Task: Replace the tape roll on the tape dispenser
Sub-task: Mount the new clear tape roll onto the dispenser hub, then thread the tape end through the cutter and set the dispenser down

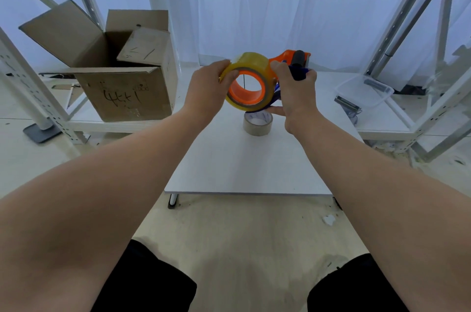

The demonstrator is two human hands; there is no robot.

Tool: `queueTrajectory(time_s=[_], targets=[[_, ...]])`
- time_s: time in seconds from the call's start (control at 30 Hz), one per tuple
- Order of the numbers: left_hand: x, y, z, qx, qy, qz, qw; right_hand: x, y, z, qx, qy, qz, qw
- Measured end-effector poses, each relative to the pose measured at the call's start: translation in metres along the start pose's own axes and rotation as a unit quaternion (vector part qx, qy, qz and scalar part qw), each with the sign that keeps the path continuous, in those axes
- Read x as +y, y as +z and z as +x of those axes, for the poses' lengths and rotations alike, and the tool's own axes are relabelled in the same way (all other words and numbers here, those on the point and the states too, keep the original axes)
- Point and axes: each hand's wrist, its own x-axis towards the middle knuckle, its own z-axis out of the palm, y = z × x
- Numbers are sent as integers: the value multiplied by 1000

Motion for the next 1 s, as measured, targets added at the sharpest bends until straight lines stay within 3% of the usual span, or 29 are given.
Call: queueTrajectory(time_s=[0.3,0.4,0.5,0.63,0.73,0.8,0.9,0.93,1.0], targets=[[1,1,1,4,37,62,997,-2,-2,-3,5,-7,-13,1000],[3,0,-2,-1,46,23,999,0,-6,-3,-3,-9,-27,1000],[1,-4,1,-39,-30,-101,994,0,-16,-1,-13,5,-5,1000],[6,-6,-1,-182,-183,-178,950,-1,-26,5,-21,42,40,998],[11,-5,1,-175,-182,-238,938,2,-24,6,-25,71,43,996],[14,0,4,-136,-184,-219,948,8,-19,9,4,82,17,997],[16,10,2,-112,-217,-117,963,10,-14,8,37,-81,-204,975],[14,11,0,-117,-230,-97,961,9,-12,5,6,-146,-250,957],[8,11,0,-129,-247,-91,956,7,-9,-3,-113,-166,-280,939]])
